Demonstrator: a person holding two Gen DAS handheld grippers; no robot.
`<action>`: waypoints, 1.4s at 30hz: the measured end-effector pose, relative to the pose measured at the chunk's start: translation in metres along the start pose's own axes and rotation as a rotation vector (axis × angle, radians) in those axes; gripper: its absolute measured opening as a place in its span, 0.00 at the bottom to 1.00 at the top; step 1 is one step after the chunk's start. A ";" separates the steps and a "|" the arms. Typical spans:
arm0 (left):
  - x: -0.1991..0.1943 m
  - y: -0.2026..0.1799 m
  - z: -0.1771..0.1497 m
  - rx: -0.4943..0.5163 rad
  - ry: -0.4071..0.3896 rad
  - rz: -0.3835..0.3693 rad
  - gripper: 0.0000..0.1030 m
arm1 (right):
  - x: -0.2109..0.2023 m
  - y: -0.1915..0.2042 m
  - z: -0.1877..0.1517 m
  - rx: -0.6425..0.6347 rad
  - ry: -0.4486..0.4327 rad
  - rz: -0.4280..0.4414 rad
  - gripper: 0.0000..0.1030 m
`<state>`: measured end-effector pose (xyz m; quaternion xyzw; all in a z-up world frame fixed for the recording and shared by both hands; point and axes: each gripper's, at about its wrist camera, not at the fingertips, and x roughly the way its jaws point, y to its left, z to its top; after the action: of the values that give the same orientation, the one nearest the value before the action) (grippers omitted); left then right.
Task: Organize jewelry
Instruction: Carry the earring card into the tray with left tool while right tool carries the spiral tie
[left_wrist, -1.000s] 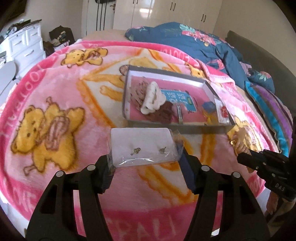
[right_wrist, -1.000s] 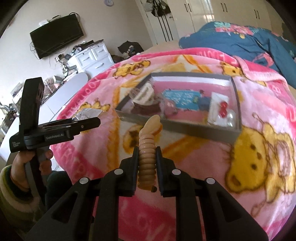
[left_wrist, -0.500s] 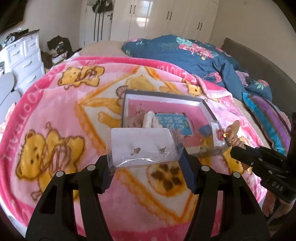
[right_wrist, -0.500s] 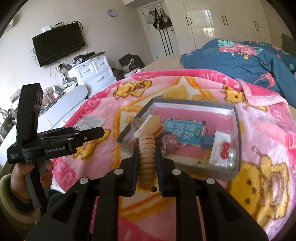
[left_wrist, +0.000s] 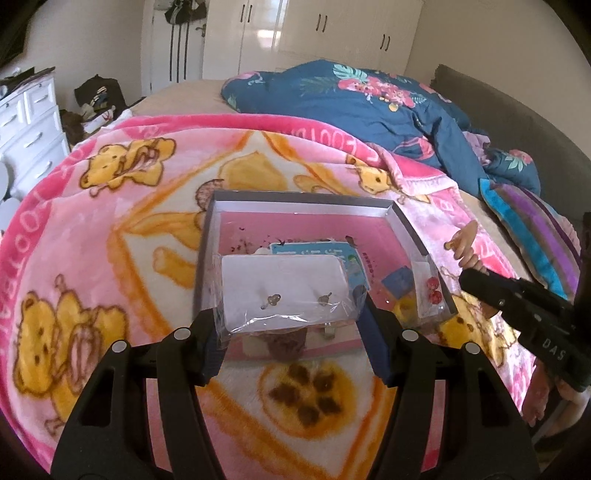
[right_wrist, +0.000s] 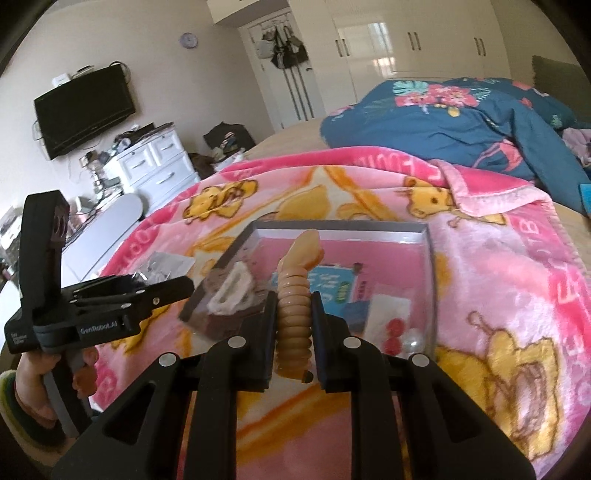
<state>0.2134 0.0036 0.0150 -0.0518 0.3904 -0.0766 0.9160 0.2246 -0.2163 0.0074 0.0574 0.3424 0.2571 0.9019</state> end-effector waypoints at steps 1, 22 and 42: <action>0.004 -0.002 0.001 0.003 0.003 -0.004 0.52 | 0.001 -0.003 0.001 0.005 0.000 -0.004 0.16; 0.056 -0.005 -0.002 0.026 0.087 0.020 0.53 | 0.043 -0.024 -0.006 0.033 0.066 -0.022 0.16; 0.069 0.005 -0.008 0.009 0.124 0.022 0.54 | 0.086 -0.011 -0.016 0.009 0.146 -0.005 0.18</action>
<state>0.2550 -0.0036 -0.0399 -0.0386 0.4465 -0.0715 0.8911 0.2734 -0.1836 -0.0581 0.0417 0.4084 0.2567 0.8750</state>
